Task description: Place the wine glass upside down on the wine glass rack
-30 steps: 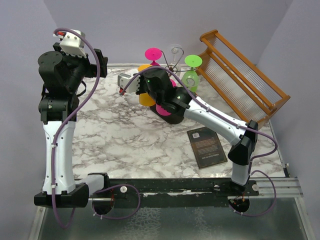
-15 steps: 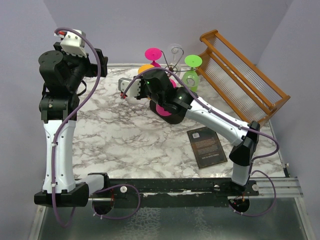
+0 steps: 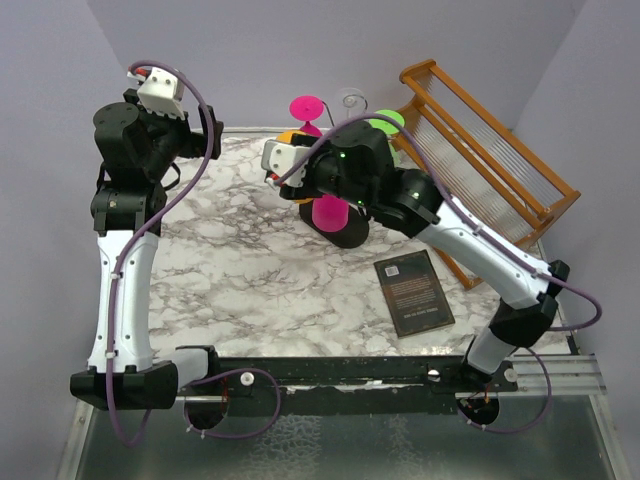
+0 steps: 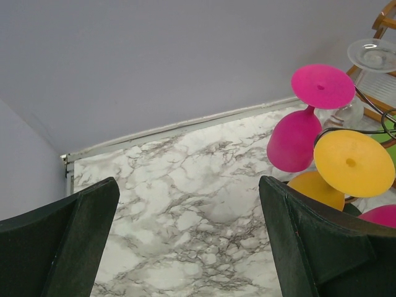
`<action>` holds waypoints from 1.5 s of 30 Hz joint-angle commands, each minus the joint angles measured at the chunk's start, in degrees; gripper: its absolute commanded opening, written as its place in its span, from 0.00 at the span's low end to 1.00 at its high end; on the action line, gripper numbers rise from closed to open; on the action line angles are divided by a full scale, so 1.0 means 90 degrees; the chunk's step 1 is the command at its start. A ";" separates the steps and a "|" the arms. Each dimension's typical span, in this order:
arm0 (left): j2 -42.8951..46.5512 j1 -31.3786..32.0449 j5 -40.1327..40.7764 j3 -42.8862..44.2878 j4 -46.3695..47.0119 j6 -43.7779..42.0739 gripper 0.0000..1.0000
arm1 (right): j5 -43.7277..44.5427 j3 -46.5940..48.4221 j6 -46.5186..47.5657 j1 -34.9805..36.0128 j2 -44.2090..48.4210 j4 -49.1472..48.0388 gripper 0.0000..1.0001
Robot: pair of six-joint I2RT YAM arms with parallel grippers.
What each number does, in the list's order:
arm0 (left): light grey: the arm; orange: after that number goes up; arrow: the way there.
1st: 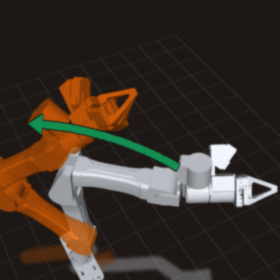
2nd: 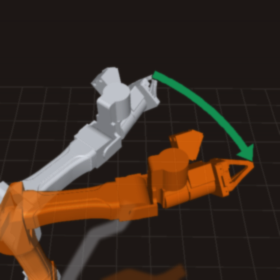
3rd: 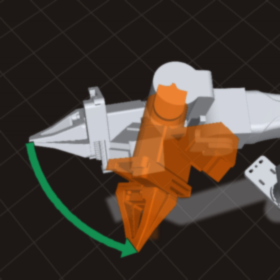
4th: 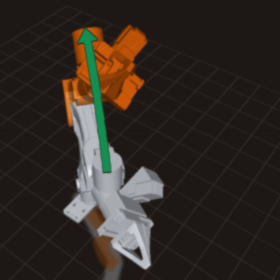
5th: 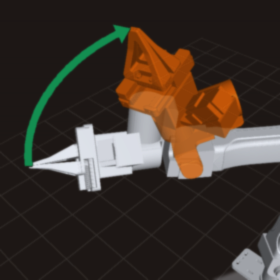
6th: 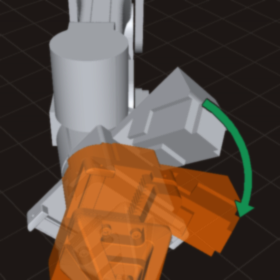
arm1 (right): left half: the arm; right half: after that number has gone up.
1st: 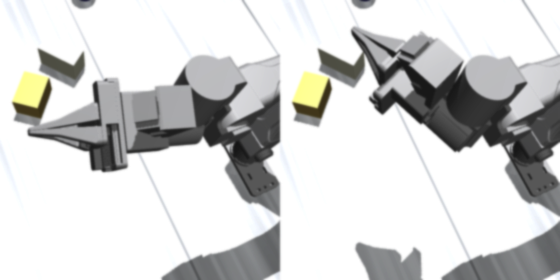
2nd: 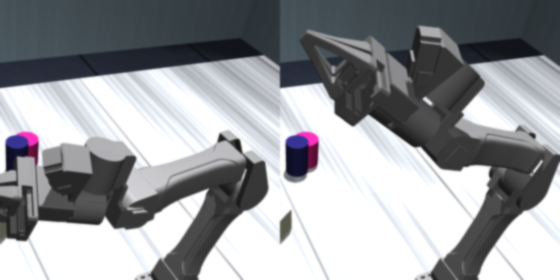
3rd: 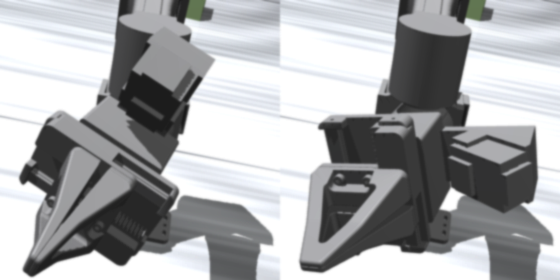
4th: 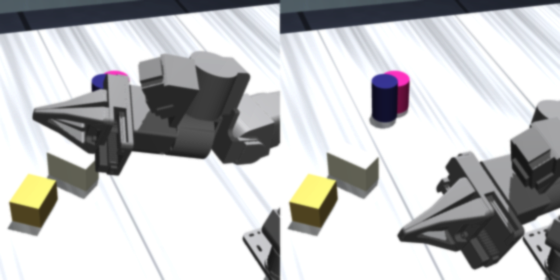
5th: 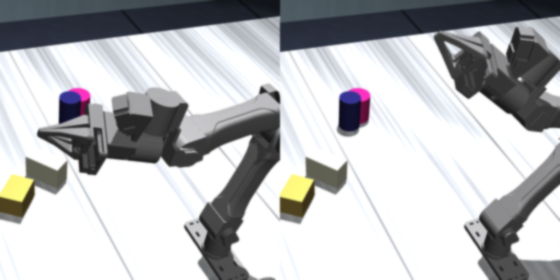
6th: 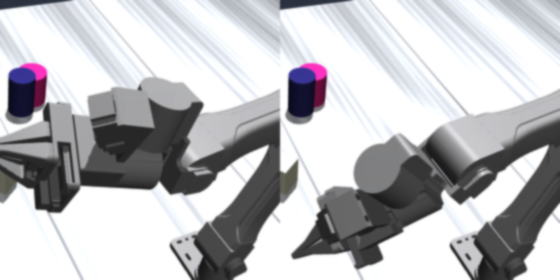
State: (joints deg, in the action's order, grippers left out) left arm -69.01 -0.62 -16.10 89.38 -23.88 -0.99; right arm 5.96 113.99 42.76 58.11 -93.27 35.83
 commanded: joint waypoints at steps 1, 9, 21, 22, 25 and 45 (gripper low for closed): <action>-0.0008 0.0011 -0.0354 -0.0070 0.0360 -0.0155 0.99 | 0.0147 -0.0193 -0.0790 -0.0242 0.0587 -0.0665 0.55; 0.0007 0.0023 -0.0273 -0.0344 0.0421 -0.0533 0.99 | 0.0618 -0.0993 -0.2312 -0.2234 0.1405 -0.1619 0.56; 0.0552 0.0011 0.0624 -0.1225 0.1178 -0.0408 0.99 | -0.0559 -0.3773 -0.3812 -0.5129 0.3001 -0.2673 0.90; 0.0587 0.0011 0.0663 -0.1227 0.1138 -0.0400 0.99 | -0.0476 -0.3875 -0.3785 -0.5192 0.3076 -0.2695 0.95; 0.0716 0.0011 0.0623 -0.1268 0.1127 -0.0455 0.99 | -0.0314 -0.4168 -0.3538 -0.5227 0.3262 -0.2768 1.00; 0.1771 0.0011 0.0657 -0.2206 0.1075 -0.0579 0.99 | -0.0083 -0.4898 -0.3041 -0.5333 0.4664 -0.1796 0.99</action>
State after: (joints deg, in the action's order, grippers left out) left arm -55.90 -0.62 -11.07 70.52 -14.63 -5.93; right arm 5.48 69.78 14.09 10.72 -53.56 17.04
